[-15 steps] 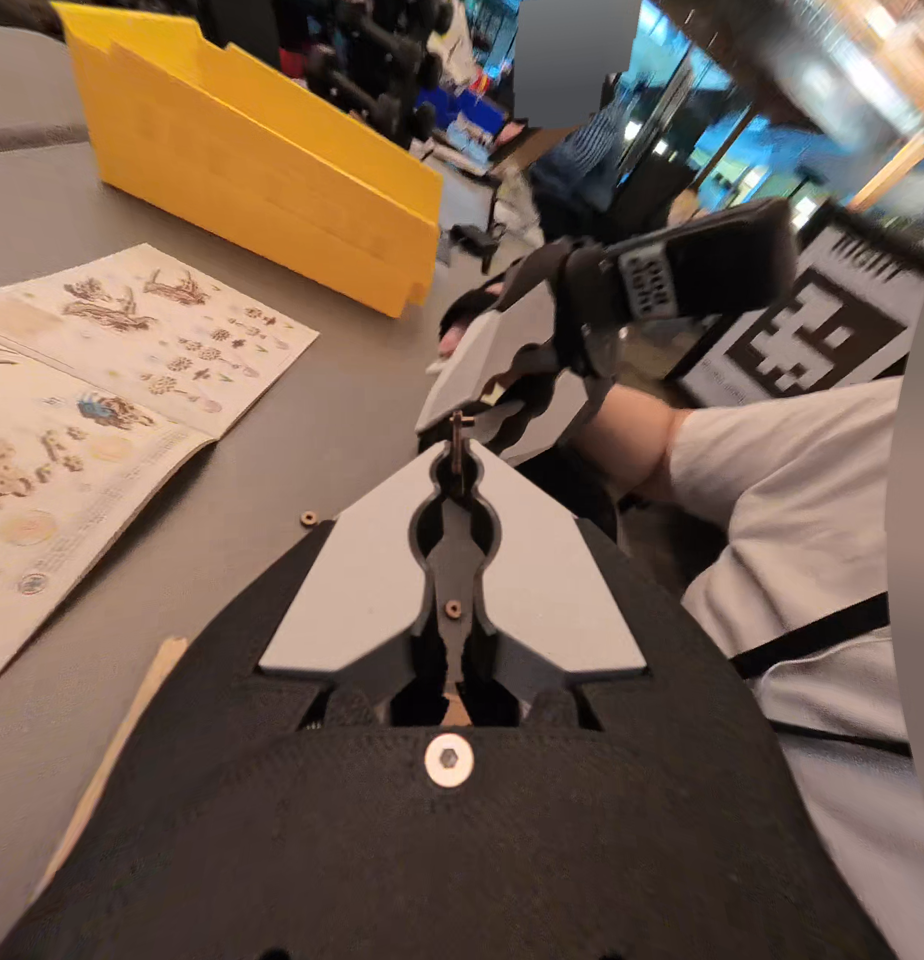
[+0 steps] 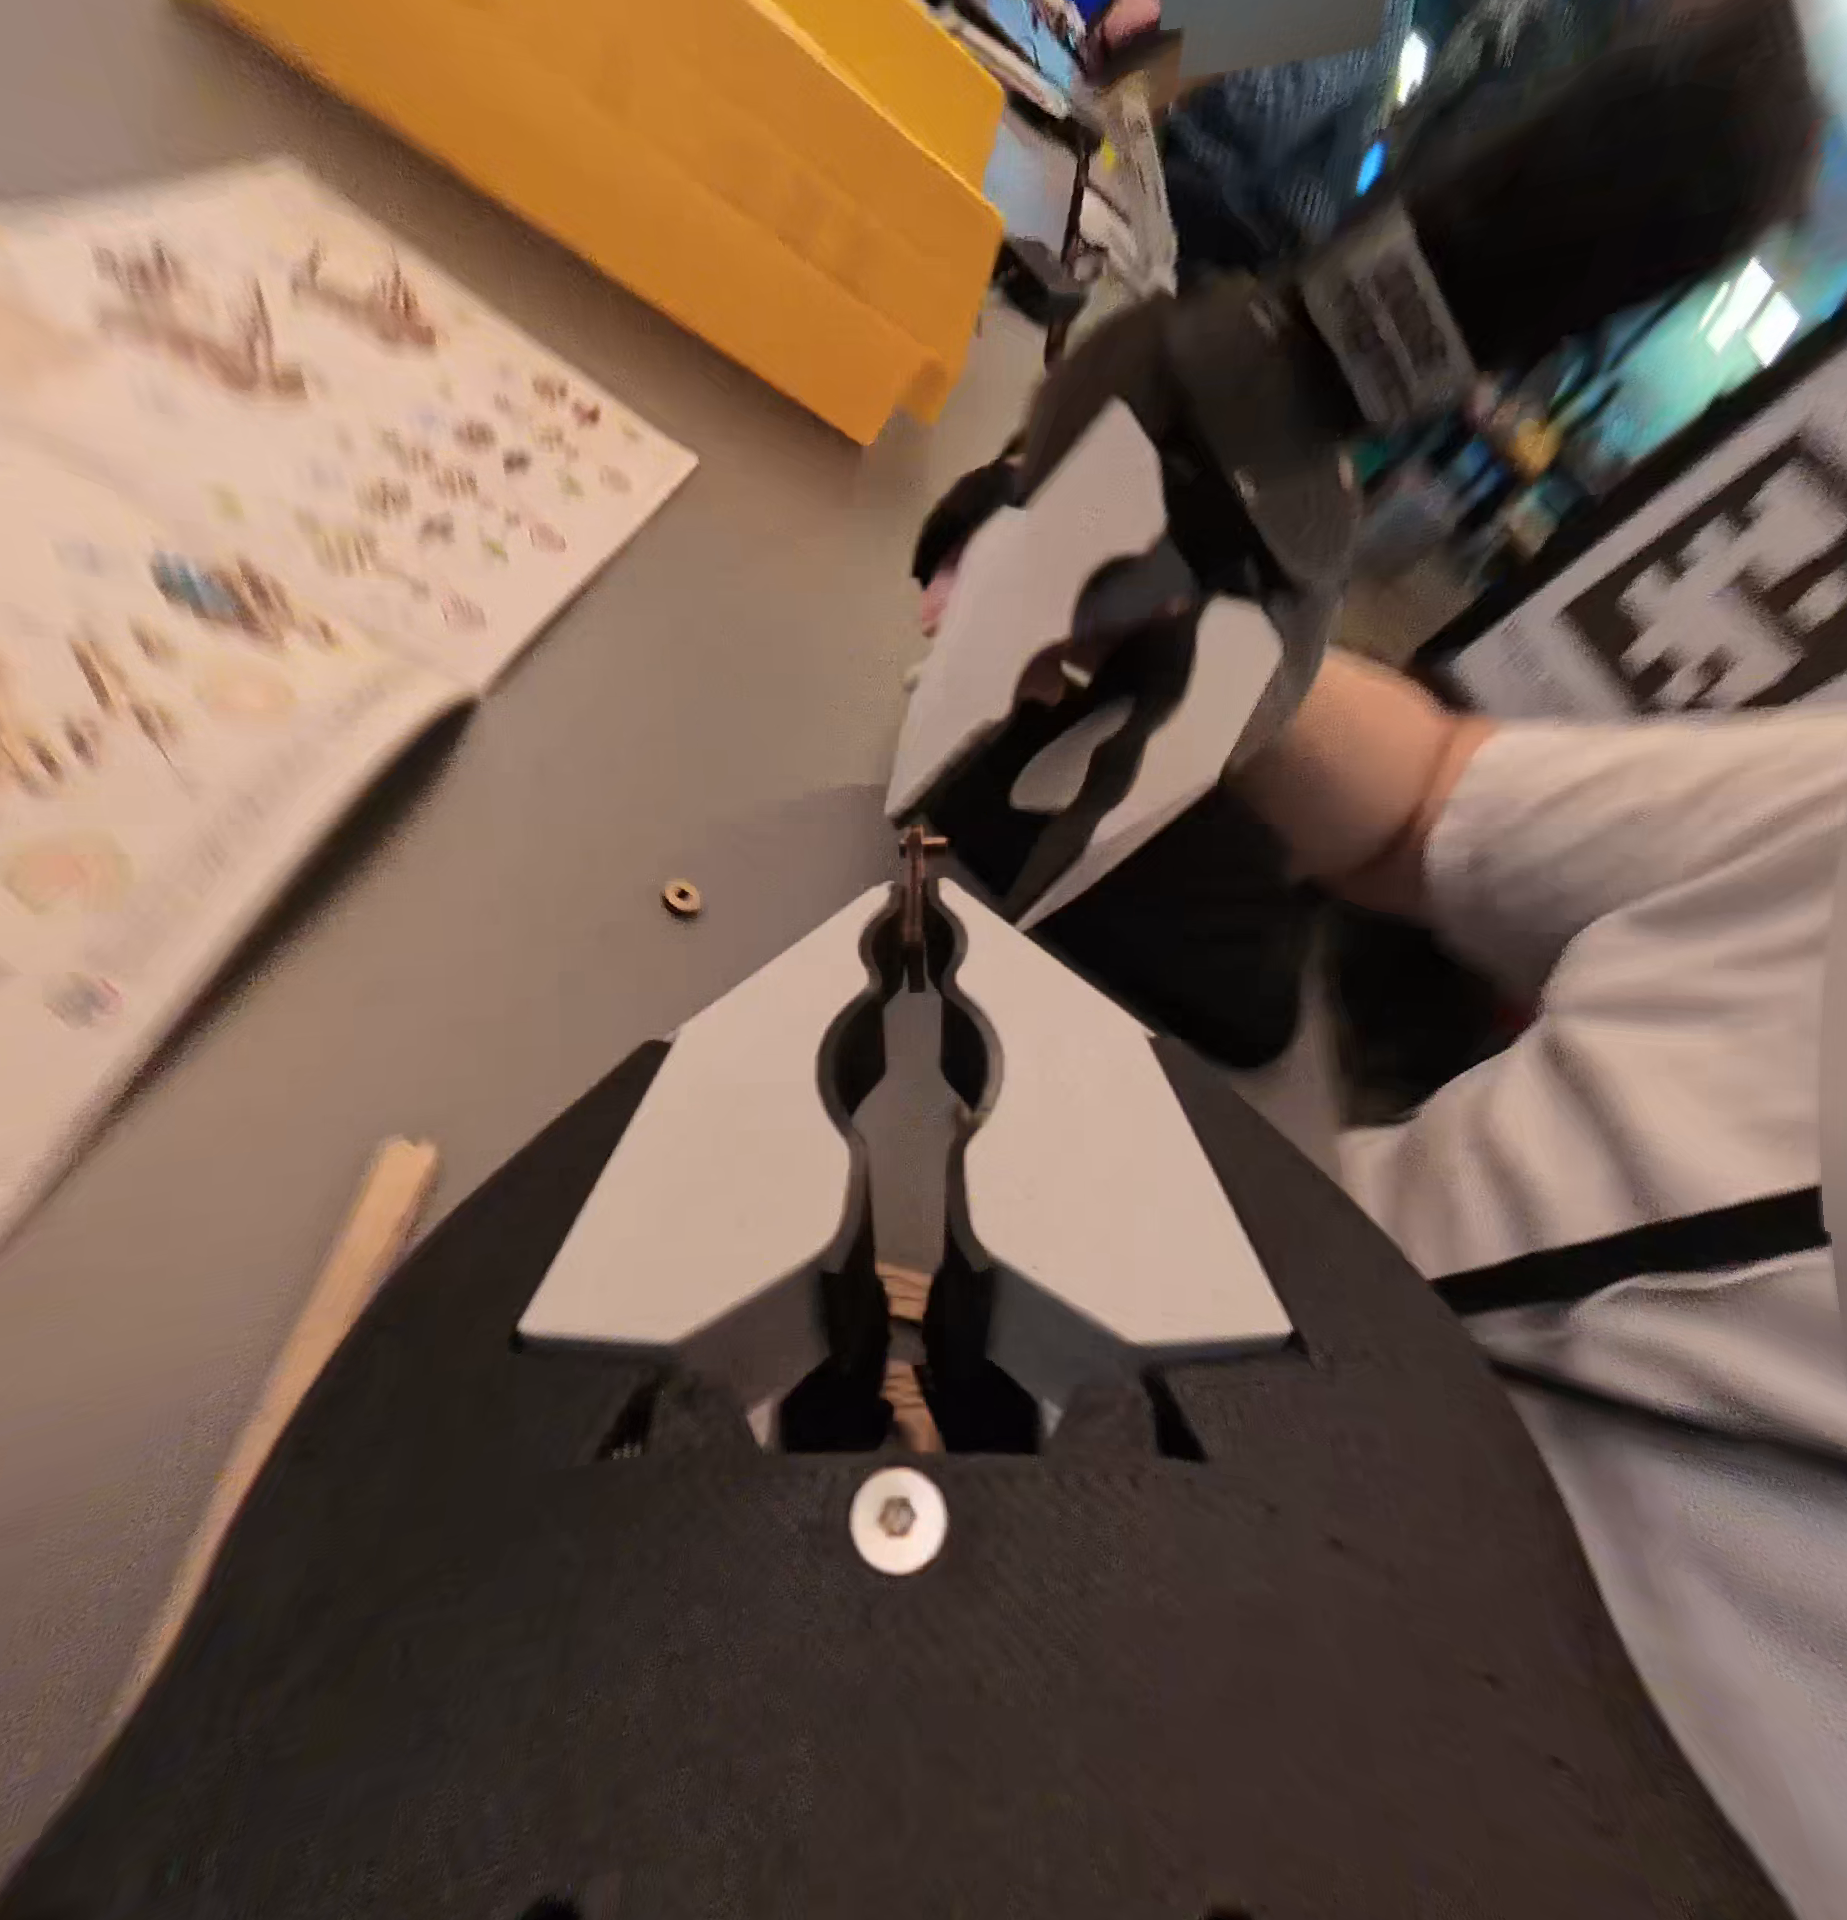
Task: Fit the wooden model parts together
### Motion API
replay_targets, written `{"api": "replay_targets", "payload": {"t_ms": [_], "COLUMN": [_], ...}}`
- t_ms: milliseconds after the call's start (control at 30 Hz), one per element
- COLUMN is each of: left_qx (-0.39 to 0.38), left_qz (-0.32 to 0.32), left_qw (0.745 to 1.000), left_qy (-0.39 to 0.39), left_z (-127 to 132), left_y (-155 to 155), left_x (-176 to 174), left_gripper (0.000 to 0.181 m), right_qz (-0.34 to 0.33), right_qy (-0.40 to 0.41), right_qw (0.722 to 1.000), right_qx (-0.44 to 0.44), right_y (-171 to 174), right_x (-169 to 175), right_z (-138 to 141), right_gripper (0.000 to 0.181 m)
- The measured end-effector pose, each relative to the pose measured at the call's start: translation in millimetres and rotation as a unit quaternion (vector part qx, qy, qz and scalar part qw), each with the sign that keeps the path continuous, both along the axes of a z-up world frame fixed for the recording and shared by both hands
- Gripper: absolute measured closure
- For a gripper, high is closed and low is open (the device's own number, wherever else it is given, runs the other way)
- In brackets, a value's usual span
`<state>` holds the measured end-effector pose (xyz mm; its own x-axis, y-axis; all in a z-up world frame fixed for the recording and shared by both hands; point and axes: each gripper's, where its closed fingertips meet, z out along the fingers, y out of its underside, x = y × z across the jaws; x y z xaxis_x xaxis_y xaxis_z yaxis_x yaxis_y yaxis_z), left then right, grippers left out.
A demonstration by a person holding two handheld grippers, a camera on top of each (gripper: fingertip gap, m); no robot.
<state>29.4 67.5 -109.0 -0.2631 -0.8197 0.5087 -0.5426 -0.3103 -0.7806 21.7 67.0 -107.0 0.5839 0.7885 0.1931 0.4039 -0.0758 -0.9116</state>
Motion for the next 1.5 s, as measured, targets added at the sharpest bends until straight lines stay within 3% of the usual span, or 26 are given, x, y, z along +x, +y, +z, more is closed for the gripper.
{"api": "replay_targets", "payload": {"t_ms": [67, 133, 267, 300, 400, 500, 600, 767, 1000, 1500], "left_qx": [0.146, 0.304, 0.567, 0.595, 0.616, 0.660, 0.665, 0.680, 0.694, 0.694], "left_qz": [-0.042, -0.062, -0.045, -0.049, -0.063, -0.080, -0.101, -0.134, -0.152, -0.153], "left_qw": [0.987, 0.944, 0.789, 0.762, 0.744, 0.702, 0.693, 0.672, 0.654, 0.658], "left_qy": [-0.054, -0.110, -0.232, -0.250, -0.250, -0.254, -0.259, -0.261, -0.260, -0.250], "left_z": [-2.1, -5.0, 9.8, 12.8, 13.9, 10.0, 4.6, -3.1, -9.2, -13.0], "left_y": [-1.3, 1.3, 3.0, -2.6, -11.8, -15.6, -25.5, -37.8, -43.7, -41.7], "left_x": [-2.7, -5.4, -7.1, -8.3, -9.3, -10.9, -10.9, -12.8, -13.5, -14.6], "left_gripper": [0.181, 0.181, 0.181, 0.181, 0.181, 0.181, 0.181, 0.181, 0.181, 0.181], "right_qz": [0.022, 0.011, 0.018, 0.035, 0.080, 0.084, 0.107, 0.125, 0.141, 0.130], "right_qy": [0.037, 0.070, 0.167, 0.194, 0.212, 0.204, 0.199, 0.117, 0.115, 0.102], "right_qw": [0.999, 0.997, 0.971, 0.962, 0.953, 0.959, 0.959, 0.969, 0.963, 0.964], "right_qx": [-0.029, -0.044, -0.171, -0.188, -0.203, -0.175, -0.169, -0.176, -0.201, -0.207], "right_y": [-4.8, -1.6, -2.3, -5.8, -16.9, -18.1, -24.0, -34.5, -41.5, -39.4], "right_x": [1.4, 8.1, 5.9, 1.7, -1.6, 3.3, -2.9, -12.5, -16.7, -18.2], "right_z": [3.0, 7.8, 7.0, 10.4, 15.8, 19.3, 19.3, -2.3, -5.7, -8.8], "right_gripper": [0.156, 0.160, 0.164, 0.163, 0.162, 0.162, 0.160, 0.167, 0.174, 0.174]}}
